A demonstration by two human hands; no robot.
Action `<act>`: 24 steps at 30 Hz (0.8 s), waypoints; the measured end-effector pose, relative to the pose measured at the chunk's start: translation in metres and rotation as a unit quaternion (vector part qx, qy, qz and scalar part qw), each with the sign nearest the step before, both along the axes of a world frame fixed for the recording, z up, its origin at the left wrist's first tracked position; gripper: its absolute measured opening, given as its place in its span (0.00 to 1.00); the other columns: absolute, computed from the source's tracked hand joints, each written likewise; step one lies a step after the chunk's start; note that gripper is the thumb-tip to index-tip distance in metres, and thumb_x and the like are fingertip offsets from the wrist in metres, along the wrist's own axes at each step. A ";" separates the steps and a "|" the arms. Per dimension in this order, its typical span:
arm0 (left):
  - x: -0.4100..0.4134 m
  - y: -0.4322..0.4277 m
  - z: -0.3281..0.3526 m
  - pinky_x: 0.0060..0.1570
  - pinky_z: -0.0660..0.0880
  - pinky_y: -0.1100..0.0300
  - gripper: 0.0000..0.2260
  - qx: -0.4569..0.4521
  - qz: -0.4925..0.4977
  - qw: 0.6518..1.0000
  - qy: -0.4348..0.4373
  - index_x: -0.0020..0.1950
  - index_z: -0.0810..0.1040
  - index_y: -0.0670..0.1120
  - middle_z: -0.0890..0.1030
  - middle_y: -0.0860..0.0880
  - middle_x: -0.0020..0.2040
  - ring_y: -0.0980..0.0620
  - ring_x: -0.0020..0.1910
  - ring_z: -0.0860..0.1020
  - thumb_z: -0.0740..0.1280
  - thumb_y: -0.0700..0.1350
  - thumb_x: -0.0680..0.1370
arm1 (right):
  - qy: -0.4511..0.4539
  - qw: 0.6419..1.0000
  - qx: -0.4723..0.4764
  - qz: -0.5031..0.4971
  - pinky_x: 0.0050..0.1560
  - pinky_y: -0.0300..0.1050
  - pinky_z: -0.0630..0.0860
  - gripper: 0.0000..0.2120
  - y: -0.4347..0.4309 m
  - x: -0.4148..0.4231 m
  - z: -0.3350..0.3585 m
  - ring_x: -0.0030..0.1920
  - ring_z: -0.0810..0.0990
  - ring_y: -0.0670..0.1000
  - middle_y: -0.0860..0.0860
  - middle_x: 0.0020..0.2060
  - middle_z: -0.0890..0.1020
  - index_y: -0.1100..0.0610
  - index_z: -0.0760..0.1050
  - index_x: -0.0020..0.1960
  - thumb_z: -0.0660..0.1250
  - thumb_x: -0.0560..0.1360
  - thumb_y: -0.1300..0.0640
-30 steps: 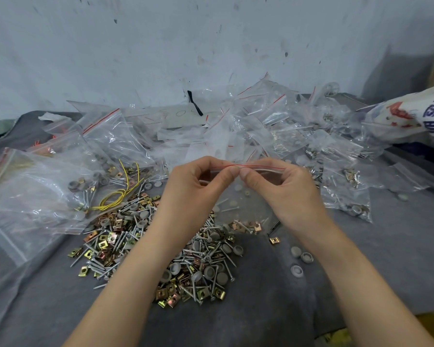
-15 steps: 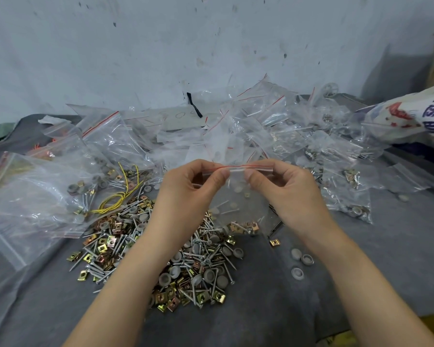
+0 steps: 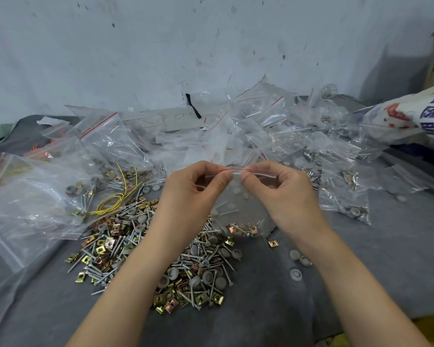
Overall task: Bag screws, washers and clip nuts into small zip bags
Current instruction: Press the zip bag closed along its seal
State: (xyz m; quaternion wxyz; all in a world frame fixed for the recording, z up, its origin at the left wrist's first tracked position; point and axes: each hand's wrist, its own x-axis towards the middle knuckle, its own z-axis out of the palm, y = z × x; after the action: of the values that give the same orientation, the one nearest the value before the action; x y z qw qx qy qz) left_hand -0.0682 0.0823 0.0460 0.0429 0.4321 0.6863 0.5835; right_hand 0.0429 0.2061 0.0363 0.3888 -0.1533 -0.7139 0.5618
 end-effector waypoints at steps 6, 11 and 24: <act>0.001 0.000 0.000 0.41 0.77 0.66 0.02 0.000 0.000 1.000 0.004 0.45 0.83 0.54 0.84 0.59 0.39 0.58 0.40 0.82 0.71 0.47 0.77 | -0.003 1.000 -0.015 0.015 0.39 0.28 0.74 0.03 0.001 0.001 0.000 0.37 0.83 0.38 0.43 0.35 0.86 0.51 0.83 0.45 0.75 0.75 0.58; 0.001 0.000 -0.001 0.41 0.77 0.64 0.02 0.006 -0.004 1.000 0.002 0.46 0.83 0.53 0.84 0.57 0.39 0.56 0.39 0.82 0.71 0.46 0.77 | 0.003 0.999 -0.013 0.029 0.40 0.28 0.74 0.03 0.001 0.002 0.001 0.37 0.83 0.39 0.44 0.36 0.87 0.51 0.84 0.44 0.75 0.75 0.58; -0.004 -0.002 0.000 0.45 0.78 0.56 0.02 -0.022 0.006 1.000 0.022 0.47 0.83 0.53 0.84 0.57 0.41 0.57 0.41 0.81 0.71 0.50 0.77 | -0.004 1.000 0.009 0.027 0.41 0.30 0.76 0.05 0.000 0.004 0.001 0.39 0.84 0.41 0.45 0.38 0.87 0.49 0.84 0.44 0.75 0.74 0.58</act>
State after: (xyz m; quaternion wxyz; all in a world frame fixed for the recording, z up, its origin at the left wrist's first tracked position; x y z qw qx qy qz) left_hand -0.0718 0.0806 0.0458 0.0336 0.4395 0.7022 0.5592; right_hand 0.0469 0.2061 0.0376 0.3722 -0.1329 -0.7242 0.5652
